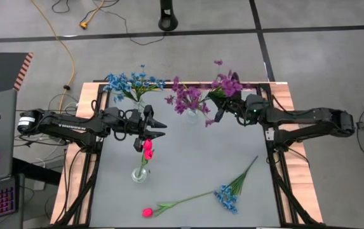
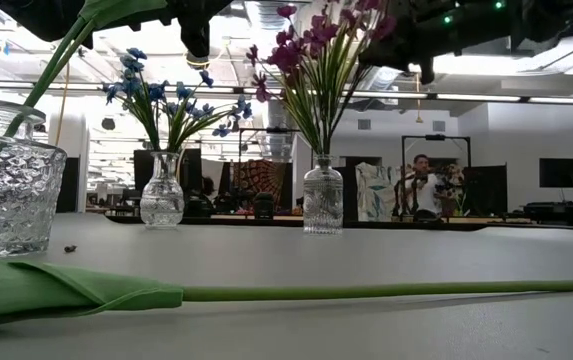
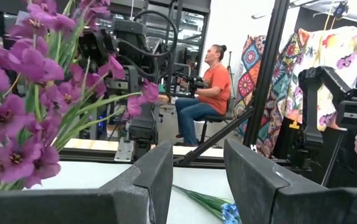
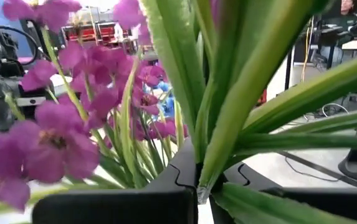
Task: Sort flowers into vase by color
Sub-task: Put the violet flower into the top right transparent vase
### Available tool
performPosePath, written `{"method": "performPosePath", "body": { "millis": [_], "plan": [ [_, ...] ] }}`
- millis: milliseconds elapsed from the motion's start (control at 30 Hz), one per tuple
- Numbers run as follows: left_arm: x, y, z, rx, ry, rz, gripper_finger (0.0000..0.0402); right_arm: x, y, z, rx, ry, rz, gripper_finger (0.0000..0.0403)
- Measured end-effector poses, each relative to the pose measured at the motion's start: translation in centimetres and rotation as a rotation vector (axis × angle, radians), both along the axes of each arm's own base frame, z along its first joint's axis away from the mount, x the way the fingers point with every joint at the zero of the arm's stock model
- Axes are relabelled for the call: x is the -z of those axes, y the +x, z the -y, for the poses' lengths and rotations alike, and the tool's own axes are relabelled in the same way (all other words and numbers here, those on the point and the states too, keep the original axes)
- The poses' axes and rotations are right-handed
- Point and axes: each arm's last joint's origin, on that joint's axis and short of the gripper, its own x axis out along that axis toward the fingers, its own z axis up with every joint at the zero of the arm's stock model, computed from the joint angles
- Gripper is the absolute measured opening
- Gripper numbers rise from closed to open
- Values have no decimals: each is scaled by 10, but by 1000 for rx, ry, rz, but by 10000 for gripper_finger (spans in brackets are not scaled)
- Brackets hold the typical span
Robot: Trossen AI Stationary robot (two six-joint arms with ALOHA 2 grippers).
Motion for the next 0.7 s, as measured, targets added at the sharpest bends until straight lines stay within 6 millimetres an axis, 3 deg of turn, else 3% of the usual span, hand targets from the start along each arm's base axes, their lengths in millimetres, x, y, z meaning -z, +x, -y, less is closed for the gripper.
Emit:
{"method": "performPosePath", "body": {
  "millis": [267, 700],
  "plan": [
    [0, 0, 0, 0, 0, 0, 129, -8, 2, 0, -31, -13, 11, 40],
    [0, 0, 0, 0, 0, 0, 129, -2, 2, -1, -44, 1, -47, 40]
  ]
}}
